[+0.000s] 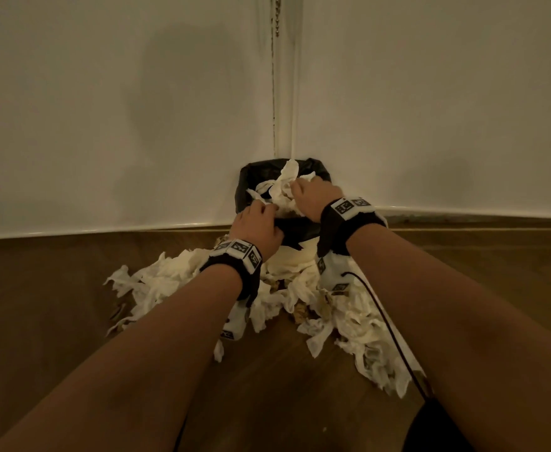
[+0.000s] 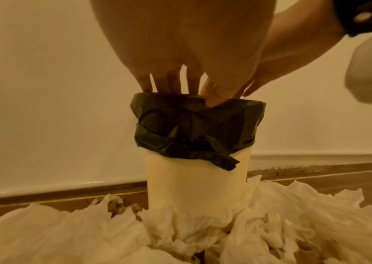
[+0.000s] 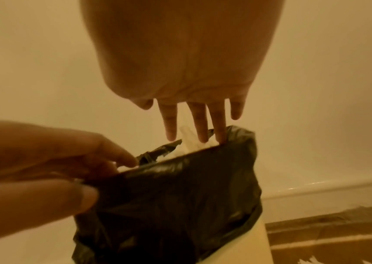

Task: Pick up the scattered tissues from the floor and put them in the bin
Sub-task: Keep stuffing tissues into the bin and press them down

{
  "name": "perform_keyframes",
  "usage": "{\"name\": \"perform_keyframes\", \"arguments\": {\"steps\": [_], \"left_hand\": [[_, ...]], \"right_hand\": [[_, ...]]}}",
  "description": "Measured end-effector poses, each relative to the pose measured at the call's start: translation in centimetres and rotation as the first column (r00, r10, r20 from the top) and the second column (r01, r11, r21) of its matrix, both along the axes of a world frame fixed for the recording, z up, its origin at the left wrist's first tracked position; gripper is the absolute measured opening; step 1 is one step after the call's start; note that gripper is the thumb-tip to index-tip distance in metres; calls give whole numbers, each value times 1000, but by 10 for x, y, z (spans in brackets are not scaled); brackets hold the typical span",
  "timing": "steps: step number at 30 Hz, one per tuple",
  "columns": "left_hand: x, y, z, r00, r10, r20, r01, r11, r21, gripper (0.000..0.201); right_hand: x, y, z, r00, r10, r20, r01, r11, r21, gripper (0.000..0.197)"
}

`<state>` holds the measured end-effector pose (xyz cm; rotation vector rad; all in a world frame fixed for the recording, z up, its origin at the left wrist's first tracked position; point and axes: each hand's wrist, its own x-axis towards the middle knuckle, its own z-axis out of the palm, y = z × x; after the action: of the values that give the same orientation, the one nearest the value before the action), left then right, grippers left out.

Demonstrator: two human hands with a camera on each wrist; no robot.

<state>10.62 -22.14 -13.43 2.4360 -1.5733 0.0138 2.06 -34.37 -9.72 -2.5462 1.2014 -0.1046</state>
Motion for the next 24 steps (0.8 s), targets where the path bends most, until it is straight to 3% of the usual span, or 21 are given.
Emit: {"name": "perform_keyframes", "arguments": {"steps": [3,5,9,16,24], "left_hand": [[-8,16,6,998,62,-24,-65,987,-147,44],[-16,27,8,994,84,-72,-97,976,-197,39],[-38,52,0,985,103,-137,-123,982,-140,33],[-77,104,-45,959,76,-275,-55,995,84,29],[-77,165,-103,941,111,-320,-34,971,238,27]], "right_hand": [[-24,3,17,989,-38,145,59,988,-143,40],[-41,10,19,970,-81,230,117,982,-147,34],[-70,40,-4,915,-205,347,174,977,120,23],[-119,122,-102,945,-270,184,178,897,405,21],[-181,183,-178,974,-211,-87,223,799,559,27]]}}
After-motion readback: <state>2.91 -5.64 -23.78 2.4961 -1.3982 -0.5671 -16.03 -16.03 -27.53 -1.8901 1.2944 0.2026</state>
